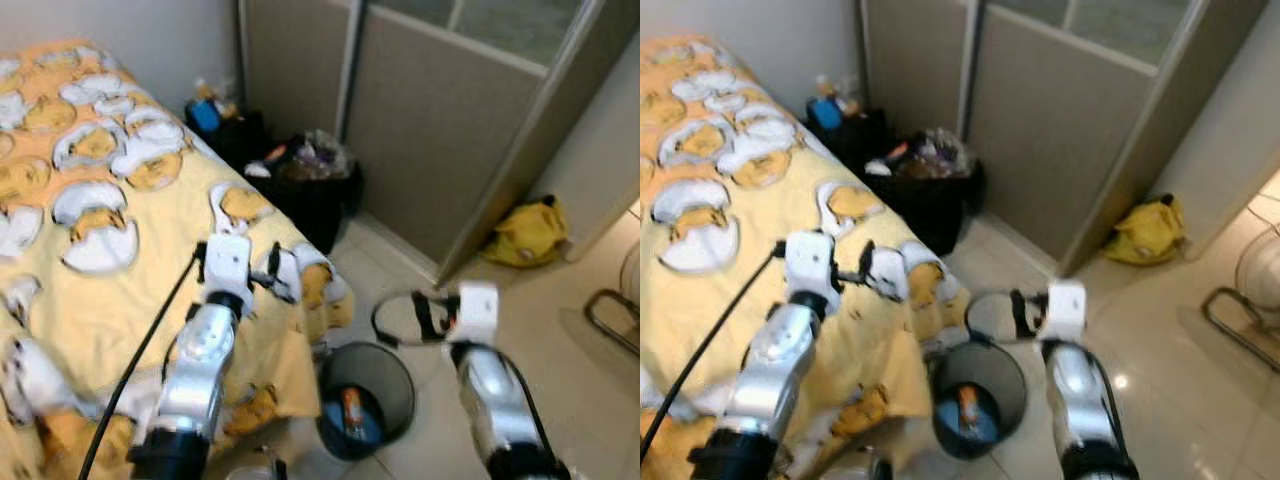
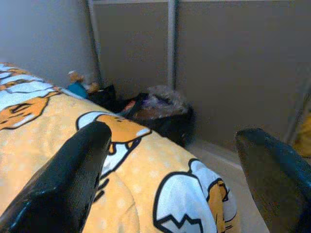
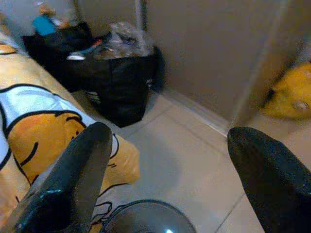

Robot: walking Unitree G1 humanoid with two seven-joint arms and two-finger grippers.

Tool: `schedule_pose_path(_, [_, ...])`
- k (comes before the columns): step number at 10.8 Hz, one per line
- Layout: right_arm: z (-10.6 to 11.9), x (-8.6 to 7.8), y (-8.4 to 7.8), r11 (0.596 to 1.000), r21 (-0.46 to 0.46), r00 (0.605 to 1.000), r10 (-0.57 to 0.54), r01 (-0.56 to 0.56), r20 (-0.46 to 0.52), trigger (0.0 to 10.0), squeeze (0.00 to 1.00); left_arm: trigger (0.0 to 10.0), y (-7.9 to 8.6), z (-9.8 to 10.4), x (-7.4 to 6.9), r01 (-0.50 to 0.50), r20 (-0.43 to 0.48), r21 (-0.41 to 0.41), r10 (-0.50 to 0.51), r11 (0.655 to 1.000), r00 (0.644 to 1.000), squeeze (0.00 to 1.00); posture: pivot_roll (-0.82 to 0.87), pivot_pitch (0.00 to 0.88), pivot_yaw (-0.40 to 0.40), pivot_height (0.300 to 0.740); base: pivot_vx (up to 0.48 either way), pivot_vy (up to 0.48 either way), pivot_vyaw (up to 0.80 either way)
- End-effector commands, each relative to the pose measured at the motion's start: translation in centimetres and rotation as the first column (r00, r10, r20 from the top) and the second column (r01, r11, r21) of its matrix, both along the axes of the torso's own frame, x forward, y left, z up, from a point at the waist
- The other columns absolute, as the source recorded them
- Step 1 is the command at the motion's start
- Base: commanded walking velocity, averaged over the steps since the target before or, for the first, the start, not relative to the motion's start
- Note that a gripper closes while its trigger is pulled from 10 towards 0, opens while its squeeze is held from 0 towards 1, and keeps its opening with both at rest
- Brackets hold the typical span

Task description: Clean up the room

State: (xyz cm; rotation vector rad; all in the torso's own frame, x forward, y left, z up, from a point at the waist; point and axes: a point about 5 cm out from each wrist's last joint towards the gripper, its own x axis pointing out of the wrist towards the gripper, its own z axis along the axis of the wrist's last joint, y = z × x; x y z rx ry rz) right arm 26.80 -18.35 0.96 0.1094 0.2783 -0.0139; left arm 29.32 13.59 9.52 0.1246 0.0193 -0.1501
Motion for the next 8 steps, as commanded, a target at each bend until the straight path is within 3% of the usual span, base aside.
schedule_pose_path(1, [0.8,0.2,-0.5,0.999,0.034,0.998,-0.036,0.035,0.045,10.0,0.00,10.0,0.2,-0.1,-0.2,0.003,0.007,0.007,-0.003,1.000,1.000,0.00,0.13,0.000,-0.062,0.740,0.000,0.000,0.54])
schedule_pose_path(2, [3.0,-0.7,-1.6,0.999,0.018,0.981,-0.052,0.050,0.186,10.0,0.00,10.0,1.5,0.0,-0.3,-0.059,0.030,-0.046,0.060,0.997,0.998,0.00,0.12,0.000,-0.055,0.740,0.000,0.000,0.53])
schedule_pose_path(3, [4.2,-1.0,-2.0,0.998,-0.037,0.967,-0.045,0.056,0.252,10.0,0.00,10.0,0.9,0.1,-0.5,-0.014,0.039,-0.088,0.017,0.996,0.999,0.00,0.12,0.000,-0.058,0.740,0.000,0.000,0.53])
schedule_pose_path(5, [4.0,-0.1,-0.8,0.999,-0.043,0.976,0.021,-0.012,0.218,10.0,0.00,10.0,-1.0,0.4,-0.1,0.072,0.068,-0.054,-0.068,0.996,0.995,0.00,0.11,0.000,-0.057,0.740,0.000,0.000,0.54])
schedule_pose_path(8, [3.8,1.3,0.1,0.999,-0.009,0.985,0.048,-0.047,0.164,10.0,0.00,10.0,-1.2,0.8,1.1,0.047,0.072,-0.059,-0.043,0.997,0.996,0.00,0.11,0.000,-0.048,0.740,0.000,-0.480,0.43])
